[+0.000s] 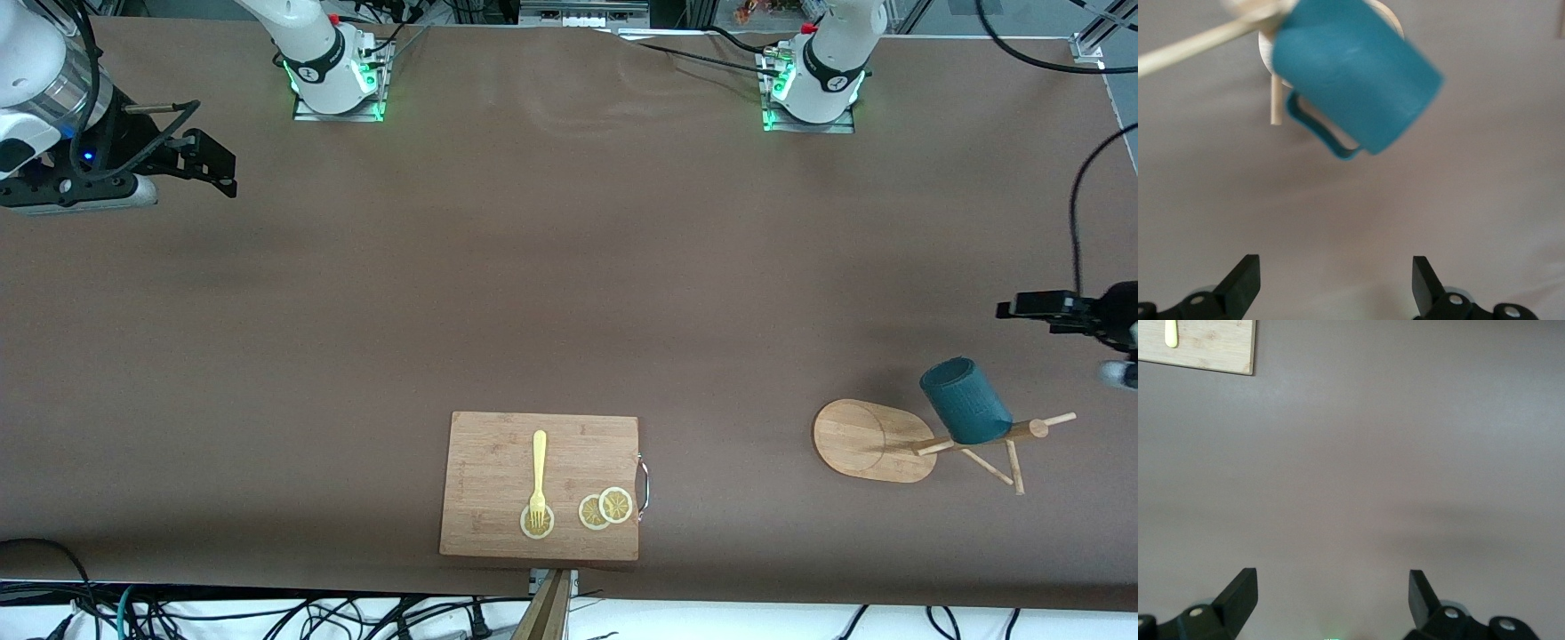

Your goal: Pass cup and hang on rack

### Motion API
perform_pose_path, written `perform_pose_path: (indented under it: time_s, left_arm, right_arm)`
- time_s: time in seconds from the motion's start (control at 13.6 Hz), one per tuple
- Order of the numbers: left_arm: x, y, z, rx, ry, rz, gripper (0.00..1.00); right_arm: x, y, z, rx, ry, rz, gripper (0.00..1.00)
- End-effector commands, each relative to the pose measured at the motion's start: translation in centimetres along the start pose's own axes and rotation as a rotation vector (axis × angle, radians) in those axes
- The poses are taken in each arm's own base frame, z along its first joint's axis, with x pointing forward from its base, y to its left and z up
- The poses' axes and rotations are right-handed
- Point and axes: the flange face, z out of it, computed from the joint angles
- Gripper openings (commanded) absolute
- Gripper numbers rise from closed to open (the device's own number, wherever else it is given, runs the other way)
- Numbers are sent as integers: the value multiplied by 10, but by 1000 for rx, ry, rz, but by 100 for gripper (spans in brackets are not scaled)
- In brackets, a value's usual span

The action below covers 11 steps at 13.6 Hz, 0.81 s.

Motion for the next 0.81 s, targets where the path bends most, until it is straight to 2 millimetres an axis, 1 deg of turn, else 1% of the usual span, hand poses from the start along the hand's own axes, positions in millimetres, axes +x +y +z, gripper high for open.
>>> perform_pose_path:
  time_s: [0.0, 0.07, 0.22, 0.29, 0.37, 0.51, 0.66, 0.73]
  left_arm:
    - [12, 80, -5, 152, -22, -22, 100]
    - [17, 109, -3, 174, -25, -35, 100]
    - [16, 158, -5, 232, -15, -49, 100]
    - [12, 168, -12, 239, -2, -44, 100]
    - [7, 174, -21, 239, 15, -31, 100]
    - [-1, 178, -36, 234, 44, -24, 100]
    - [-19, 183, -62, 235, 116, -29, 100]
    - [-25, 181, -65, 226, 142, -36, 100]
  right_arm:
    - [1, 0, -5, -5, 0, -12, 100]
    - [1, 0, -5, -5, 0, -12, 100]
    - [1, 0, -5, -5, 0, -12, 100]
    - [1, 0, -5, -5, 0, -12, 100]
    - [1, 0, -5, -5, 0, -12, 100]
    - [1, 0, -5, -5, 0, -12, 100]
    - [1, 0, -5, -5, 0, -12, 100]
    - [1, 0, -5, -5, 0, -12, 100]
